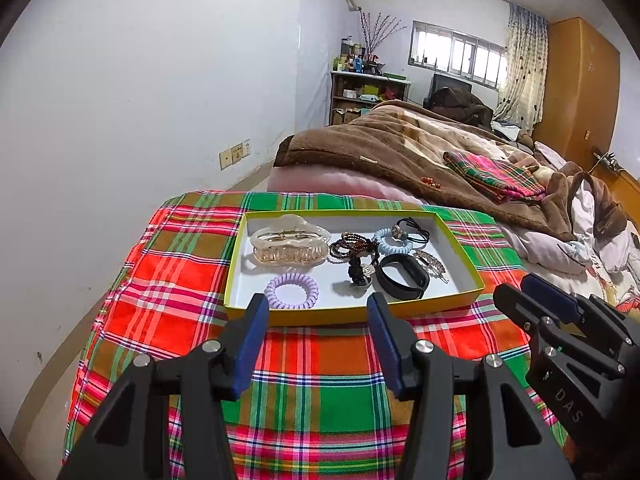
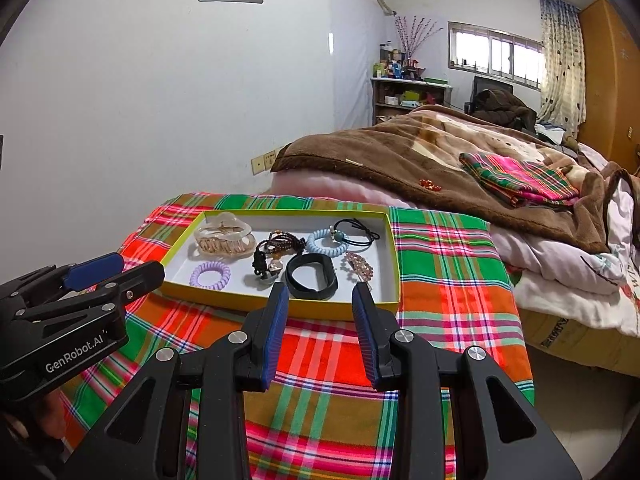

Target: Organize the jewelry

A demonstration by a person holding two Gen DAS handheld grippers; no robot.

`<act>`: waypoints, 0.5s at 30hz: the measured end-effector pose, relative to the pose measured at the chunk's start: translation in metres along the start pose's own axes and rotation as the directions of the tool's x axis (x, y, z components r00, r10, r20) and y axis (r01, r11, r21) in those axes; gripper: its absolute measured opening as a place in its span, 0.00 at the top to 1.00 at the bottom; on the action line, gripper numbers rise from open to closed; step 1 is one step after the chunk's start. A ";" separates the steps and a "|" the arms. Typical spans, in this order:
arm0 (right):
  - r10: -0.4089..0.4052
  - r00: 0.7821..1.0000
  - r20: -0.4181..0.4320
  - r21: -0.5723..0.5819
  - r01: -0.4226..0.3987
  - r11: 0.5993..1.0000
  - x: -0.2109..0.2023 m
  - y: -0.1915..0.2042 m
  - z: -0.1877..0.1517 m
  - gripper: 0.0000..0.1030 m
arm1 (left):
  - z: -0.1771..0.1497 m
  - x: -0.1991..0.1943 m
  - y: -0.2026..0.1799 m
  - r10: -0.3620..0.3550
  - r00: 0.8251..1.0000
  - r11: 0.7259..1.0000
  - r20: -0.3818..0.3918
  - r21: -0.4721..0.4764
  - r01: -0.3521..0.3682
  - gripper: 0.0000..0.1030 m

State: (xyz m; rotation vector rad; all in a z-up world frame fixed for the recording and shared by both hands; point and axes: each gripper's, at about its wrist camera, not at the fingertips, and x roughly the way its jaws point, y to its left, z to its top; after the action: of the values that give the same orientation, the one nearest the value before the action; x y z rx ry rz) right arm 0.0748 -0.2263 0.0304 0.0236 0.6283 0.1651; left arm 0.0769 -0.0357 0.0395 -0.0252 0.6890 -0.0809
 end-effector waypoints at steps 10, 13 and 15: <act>-0.001 1.000 0.006 0.002 0.001 1.000 -0.002 0.001 -0.001 0.67 | -0.002 -0.004 -0.001 0.007 1.000 1.000 0.000 -0.005 -0.007 0.49; 0.001 1.000 0.008 0.006 -0.001 1.000 -0.003 0.002 -0.001 0.67 | -0.001 -0.003 0.001 0.009 1.000 1.000 -0.001 -0.006 -0.009 0.49; 0.000 1.000 0.006 0.004 0.000 1.000 -0.002 0.003 -0.001 0.67 | -0.001 -0.004 0.001 0.010 1.000 1.000 -0.003 -0.008 -0.010 0.49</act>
State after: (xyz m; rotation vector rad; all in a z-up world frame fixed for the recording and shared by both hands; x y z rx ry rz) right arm 0.0719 -0.2242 0.0310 0.0278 0.6229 0.1635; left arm 0.0734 -0.0340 0.0410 -0.0295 0.6922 -0.0686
